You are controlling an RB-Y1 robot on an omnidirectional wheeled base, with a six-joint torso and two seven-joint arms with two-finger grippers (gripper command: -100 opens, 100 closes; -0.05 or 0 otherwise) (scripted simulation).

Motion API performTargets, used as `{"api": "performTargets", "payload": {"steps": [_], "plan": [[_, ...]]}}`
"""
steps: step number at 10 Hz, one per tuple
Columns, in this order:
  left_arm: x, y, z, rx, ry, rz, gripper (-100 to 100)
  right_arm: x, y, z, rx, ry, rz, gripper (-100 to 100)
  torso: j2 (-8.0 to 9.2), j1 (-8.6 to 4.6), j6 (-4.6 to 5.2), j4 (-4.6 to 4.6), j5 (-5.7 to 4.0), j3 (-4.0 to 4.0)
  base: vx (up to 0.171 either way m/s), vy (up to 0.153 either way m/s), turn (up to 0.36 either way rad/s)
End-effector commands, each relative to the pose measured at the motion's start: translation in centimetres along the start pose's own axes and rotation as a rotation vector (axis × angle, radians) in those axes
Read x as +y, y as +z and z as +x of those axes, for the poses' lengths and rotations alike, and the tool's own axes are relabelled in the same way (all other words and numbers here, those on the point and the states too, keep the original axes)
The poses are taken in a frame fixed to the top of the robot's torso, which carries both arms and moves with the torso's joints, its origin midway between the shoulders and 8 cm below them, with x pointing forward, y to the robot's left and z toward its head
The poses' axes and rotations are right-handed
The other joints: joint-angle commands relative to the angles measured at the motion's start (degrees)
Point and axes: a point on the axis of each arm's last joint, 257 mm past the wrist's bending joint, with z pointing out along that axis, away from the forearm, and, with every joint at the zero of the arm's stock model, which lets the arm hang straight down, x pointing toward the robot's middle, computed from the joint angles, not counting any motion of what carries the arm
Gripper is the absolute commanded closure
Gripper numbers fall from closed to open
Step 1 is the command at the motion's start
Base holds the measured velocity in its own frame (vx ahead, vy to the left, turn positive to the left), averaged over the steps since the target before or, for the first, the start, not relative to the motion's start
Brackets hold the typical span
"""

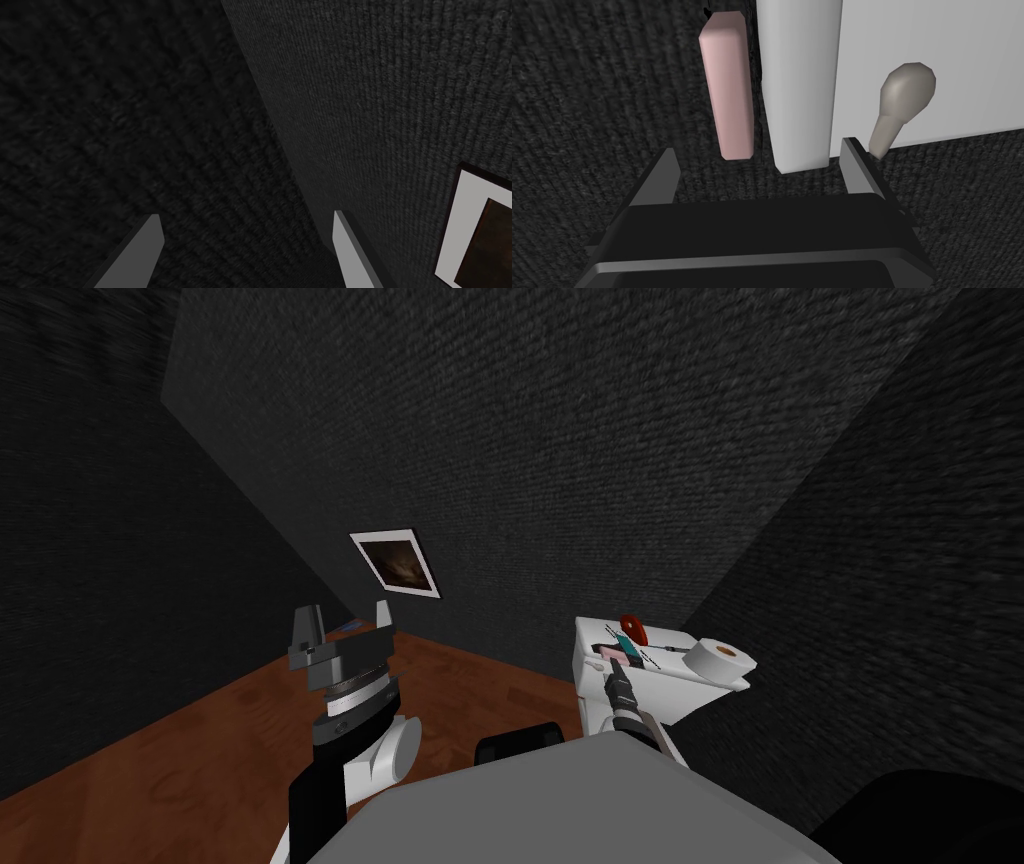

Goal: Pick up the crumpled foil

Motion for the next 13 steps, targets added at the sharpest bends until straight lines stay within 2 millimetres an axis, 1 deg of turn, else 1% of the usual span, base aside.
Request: {"api": "performTargets", "payload": {"steps": [1,8,9,13], "plan": [[0.0,0.0,0.0,0.0,0.0,0.0,0,-0.01,0.01,0.03,0.0,-0.001,0.001,-100,0.0,0.0,0.0,0.0,0.0,0.0,0.0,0.0,0.0],[0.0,0.0,0.0,0.0,0.0,0.0,0,-0.01,0.01,0.03,0.0,-0.001,0.001,-100,-0.02,0.0,0.01,0.0,0.0,-0.01,0.001,0.0,-0.003],[0.0,0.0,0.0,0.0,0.0,0.0,0,-0.24,0.39,0.18,-0.005,-0.017,0.013,-100,-0.02,0.0,0.01,0.0,0.0,-0.01,0.024,-0.003,-0.08],[0.0,0.0,0.0,0.0,0.0,0.0,0,-0.25,0.41,0.19,-0.005,-0.018,0.013,-100,0.03,0.0,0.0,0.01,0.0,0.02,-0.004,0.0,0.013]]}}
